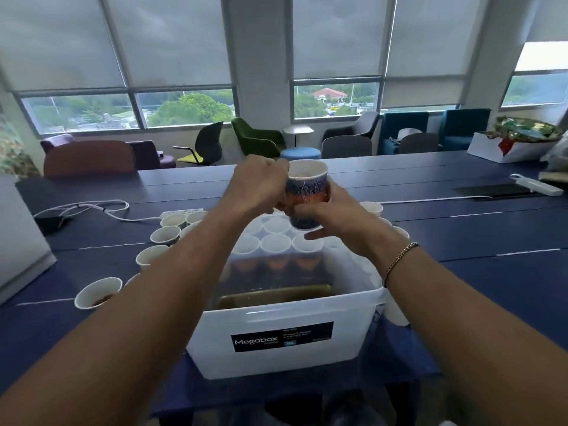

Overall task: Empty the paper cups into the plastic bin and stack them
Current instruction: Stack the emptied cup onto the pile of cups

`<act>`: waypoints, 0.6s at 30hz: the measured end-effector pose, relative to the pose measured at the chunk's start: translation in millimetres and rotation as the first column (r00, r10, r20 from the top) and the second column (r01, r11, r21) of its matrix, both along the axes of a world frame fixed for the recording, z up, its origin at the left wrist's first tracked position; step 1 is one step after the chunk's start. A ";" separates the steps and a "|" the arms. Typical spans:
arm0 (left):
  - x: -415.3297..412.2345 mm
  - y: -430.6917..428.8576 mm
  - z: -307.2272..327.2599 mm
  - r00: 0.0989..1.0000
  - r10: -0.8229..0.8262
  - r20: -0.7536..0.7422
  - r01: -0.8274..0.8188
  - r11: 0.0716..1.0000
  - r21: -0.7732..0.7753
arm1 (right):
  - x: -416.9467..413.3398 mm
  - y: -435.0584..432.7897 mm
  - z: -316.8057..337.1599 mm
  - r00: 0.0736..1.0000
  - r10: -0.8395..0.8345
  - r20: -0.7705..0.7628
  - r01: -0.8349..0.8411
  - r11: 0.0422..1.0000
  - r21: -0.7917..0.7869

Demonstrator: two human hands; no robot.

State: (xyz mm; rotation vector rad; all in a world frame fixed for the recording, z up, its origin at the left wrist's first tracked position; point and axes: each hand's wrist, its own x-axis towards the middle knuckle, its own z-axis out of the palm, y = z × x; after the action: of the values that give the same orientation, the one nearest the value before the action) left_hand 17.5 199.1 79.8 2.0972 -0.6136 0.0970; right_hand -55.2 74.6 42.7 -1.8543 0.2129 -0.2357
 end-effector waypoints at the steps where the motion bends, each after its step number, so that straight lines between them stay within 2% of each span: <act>1: 1.5 4.3 -3.9 1.000 0.004 -0.018 -0.004 1.000 -0.012 | 2.2 0.9 -4.1 1.000 -0.005 0.020 0.005 1.000 0.013; 5: 12.3 19.9 -26.1 0.993 0.114 0.041 -0.116 0.991 0.067 | 5.1 -0.1 -18.8 0.997 -0.050 0.053 0.052 0.998 -0.029; 11: 27.3 47.1 -63.0 0.964 0.211 0.163 -0.256 0.903 0.344 | 5.0 -1.9 -33.6 0.995 -0.086 0.055 0.088 0.996 -0.026; 16: 33.1 48.8 -78.1 0.976 0.167 0.143 -0.215 0.856 0.470 | 1.1 0.5 -38.8 0.996 -0.079 0.049 0.088 0.975 -0.205; 18: 36.4 49.8 -78.8 0.977 0.136 0.164 -0.205 0.809 0.552 | -0.5 0.6 -39.9 0.996 -0.072 0.050 0.083 0.953 -0.290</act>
State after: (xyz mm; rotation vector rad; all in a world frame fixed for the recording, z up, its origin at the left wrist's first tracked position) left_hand 53.9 249.0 1.0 2.7469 -0.5656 0.1554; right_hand -55.8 75.2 2.7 -2.1351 0.2336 -0.3743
